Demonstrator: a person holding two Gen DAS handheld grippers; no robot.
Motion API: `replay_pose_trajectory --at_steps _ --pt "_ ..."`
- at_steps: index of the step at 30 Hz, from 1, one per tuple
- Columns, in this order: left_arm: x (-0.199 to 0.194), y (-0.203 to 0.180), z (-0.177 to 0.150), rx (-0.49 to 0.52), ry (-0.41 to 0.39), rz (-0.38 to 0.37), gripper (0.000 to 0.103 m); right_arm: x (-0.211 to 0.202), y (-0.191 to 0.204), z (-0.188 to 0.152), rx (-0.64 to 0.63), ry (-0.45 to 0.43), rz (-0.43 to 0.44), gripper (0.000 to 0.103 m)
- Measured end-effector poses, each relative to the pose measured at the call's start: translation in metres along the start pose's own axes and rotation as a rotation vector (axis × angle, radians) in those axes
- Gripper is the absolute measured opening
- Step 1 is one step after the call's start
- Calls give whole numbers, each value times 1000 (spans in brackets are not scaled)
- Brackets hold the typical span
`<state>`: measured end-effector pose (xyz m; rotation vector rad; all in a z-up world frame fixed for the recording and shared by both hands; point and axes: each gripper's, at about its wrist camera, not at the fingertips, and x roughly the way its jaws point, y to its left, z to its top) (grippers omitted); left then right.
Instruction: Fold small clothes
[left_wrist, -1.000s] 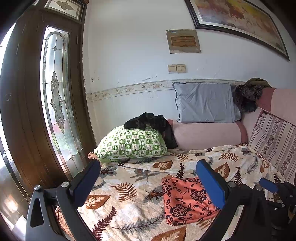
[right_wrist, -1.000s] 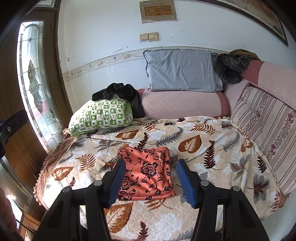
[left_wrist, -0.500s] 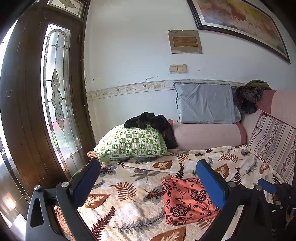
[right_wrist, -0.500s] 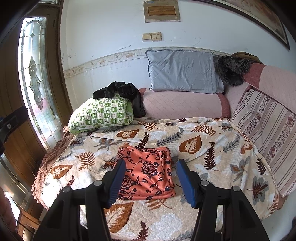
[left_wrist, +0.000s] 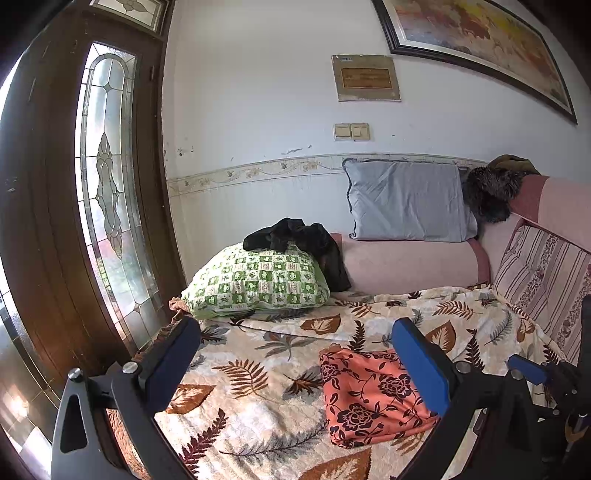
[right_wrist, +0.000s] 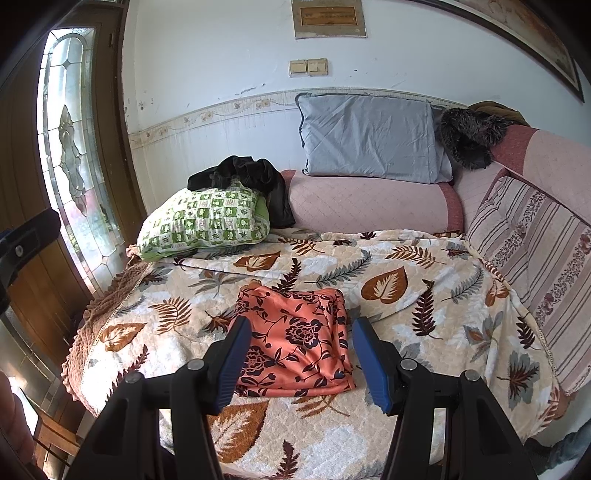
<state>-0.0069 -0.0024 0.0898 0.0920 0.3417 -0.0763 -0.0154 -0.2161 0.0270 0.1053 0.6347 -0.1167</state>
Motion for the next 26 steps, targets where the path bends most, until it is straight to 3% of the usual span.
replay_pose_trajectory --at_steps 18,26 --pt "27 4 -2 -11 12 -23 103 30 11 6 -24 22 1 61" --pt "41 -2 -6 14 -33 -10 103 56 12 9 -18 41 0 61"
